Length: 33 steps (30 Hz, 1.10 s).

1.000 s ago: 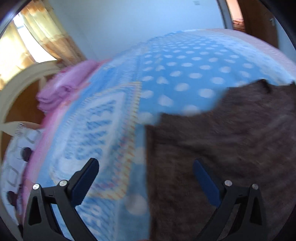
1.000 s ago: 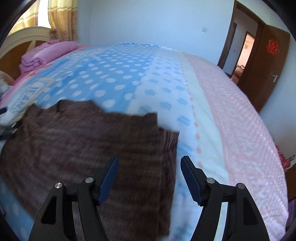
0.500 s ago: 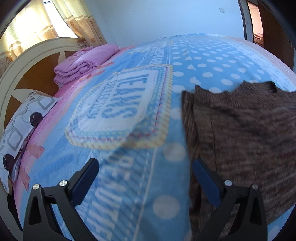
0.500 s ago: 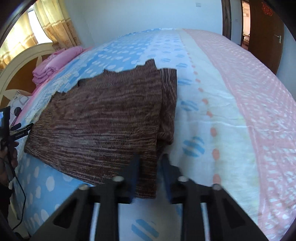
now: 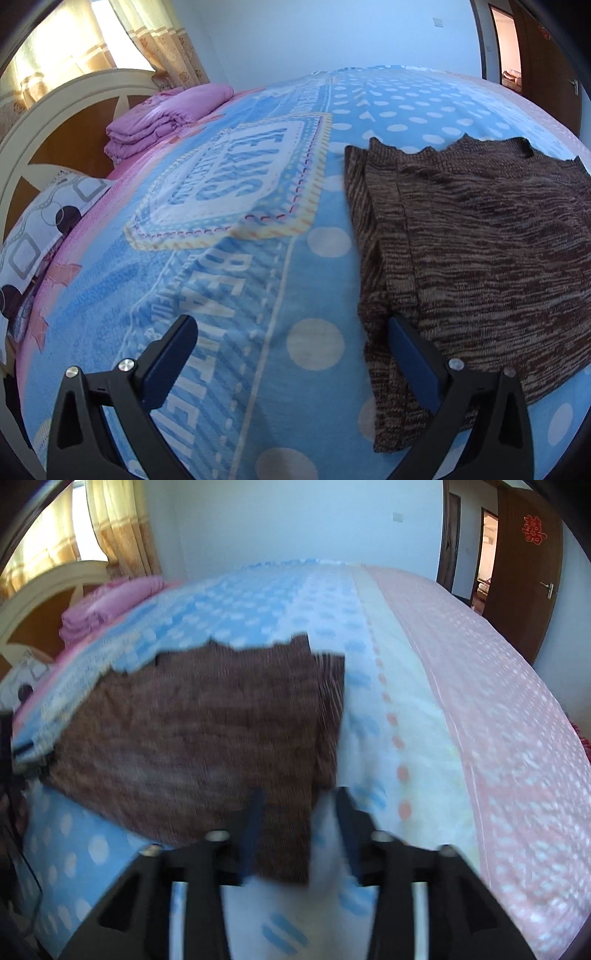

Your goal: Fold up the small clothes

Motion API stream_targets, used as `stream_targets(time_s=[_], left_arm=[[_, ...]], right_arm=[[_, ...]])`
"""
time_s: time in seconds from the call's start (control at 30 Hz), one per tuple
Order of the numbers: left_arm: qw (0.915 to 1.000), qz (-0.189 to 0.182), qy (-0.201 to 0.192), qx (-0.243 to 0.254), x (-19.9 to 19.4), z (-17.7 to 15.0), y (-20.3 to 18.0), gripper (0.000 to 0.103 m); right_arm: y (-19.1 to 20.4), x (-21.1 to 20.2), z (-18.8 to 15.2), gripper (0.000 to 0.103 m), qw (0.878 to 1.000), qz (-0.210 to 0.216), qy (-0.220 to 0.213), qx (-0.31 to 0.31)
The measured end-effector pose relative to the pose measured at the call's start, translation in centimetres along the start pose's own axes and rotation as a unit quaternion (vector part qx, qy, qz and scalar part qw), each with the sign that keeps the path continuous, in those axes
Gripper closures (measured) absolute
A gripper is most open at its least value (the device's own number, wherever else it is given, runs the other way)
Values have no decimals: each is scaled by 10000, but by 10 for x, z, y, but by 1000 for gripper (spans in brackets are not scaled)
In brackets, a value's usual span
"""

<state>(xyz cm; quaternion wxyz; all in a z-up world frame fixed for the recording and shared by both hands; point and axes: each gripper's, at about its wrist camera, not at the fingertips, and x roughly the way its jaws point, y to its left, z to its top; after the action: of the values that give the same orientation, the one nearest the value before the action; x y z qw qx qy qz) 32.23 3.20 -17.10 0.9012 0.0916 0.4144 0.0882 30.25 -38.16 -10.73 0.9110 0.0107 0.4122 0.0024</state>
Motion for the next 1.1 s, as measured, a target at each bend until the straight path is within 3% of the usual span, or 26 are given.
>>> stream_targets(time_s=[0.17, 0.2, 0.3, 0.33, 0.4, 0.57, 0.6, 0.7, 0.87, 0.93, 1.03, 1.1], left_arm=[[10000, -14, -44, -30, 0, -3, 0, 0], [10000, 12, -68, -15, -1, -3, -1, 0], [9999, 109, -122, 35, -3, -4, -3, 0], [9998, 138, -123, 49, -3, -4, -4, 0], [9997, 181, -125, 74, -3, -4, -5, 0], [9992, 320, -140, 174, -2, -5, -9, 0], [9992, 328, -148, 179, -2, -5, -9, 0], [9993, 302, -134, 157, -2, -5, -9, 0], [9990, 373, -165, 207, -3, -5, -11, 0], [9989, 386, -165, 217, -3, -5, -11, 0], [9991, 354, -135, 186, -2, -6, -10, 0], [9994, 300, -101, 135, -2, -7, -8, 0]], right_arm=[[3, 52, 57, 54, 9996, -59, 100, 240], [2, 67, 65, 61, 9993, -155, 215, 275], [-6, 107, 75, 98, 9963, -413, 635, 410], [-9, 113, 74, 98, 9946, -700, 655, 390], [-18, 111, 71, 102, 9942, -689, 560, 598], [2, 84, 62, 96, 9922, -1155, 435, 173], [9, 74, 61, 93, 9946, -976, 329, 101], [53, 50, 51, 62, 9997, -21, 181, -144], [136, 52, 29, 60, 9938, 520, 307, -934], [158, 62, 13, 60, 9916, 343, 483, -1152], [167, 57, -11, 60, 9907, -21, 289, -1330], [163, 46, -26, 60, 9916, -36, 222, -1273]])
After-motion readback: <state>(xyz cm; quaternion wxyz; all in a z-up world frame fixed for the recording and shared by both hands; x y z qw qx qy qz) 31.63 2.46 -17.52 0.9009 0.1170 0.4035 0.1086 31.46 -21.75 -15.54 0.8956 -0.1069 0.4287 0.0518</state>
